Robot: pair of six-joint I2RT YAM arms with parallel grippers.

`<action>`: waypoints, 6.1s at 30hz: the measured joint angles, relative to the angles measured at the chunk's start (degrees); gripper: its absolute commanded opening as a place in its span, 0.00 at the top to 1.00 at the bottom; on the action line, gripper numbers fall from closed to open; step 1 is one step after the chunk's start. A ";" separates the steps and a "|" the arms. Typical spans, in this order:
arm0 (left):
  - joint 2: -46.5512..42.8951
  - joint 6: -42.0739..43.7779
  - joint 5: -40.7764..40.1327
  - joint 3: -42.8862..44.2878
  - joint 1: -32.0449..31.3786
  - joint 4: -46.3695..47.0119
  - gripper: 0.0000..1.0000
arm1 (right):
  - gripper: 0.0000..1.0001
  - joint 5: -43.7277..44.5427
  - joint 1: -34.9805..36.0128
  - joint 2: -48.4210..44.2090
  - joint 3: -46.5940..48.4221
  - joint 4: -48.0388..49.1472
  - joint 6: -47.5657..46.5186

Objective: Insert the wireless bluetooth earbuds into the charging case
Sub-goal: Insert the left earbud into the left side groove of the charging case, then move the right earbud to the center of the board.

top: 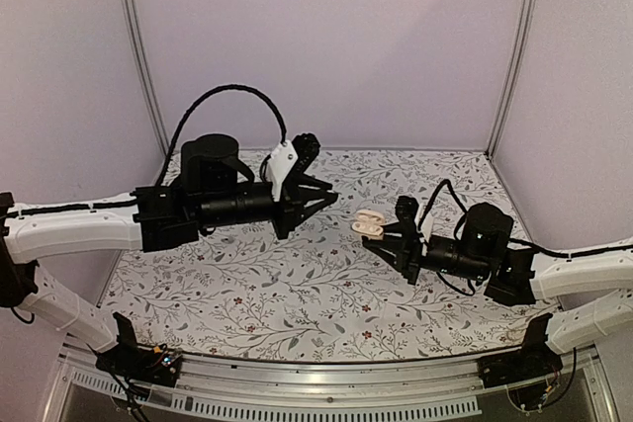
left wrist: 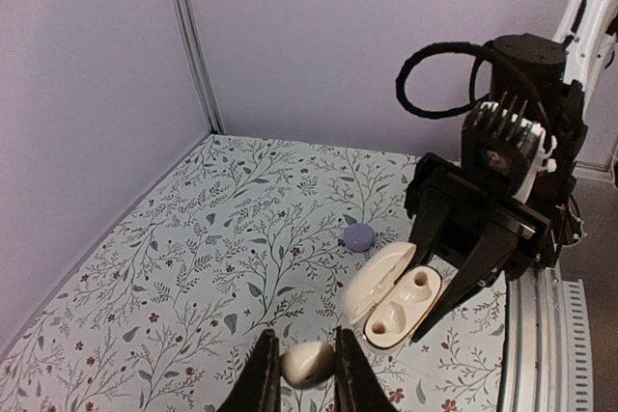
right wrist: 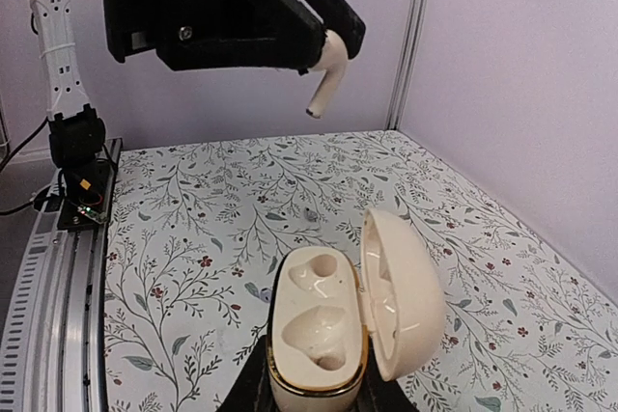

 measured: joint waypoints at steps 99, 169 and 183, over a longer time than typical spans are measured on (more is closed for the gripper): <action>7.56 6.12 -8.28 4.15 -7.54 -0.07 0.55 | 0.97 1.90 0.04 1.46 1.81 2.10 12.76; 55.47 0.37 13.55 42.58 10.40 -42.07 0.53 | 0.95 1.01 -11.32 -19.89 -8.94 -8.00 17.22; 47.58 -2.01 14.43 29.07 10.49 -36.96 0.53 | 0.95 0.72 -11.34 -18.58 -8.94 -8.02 17.14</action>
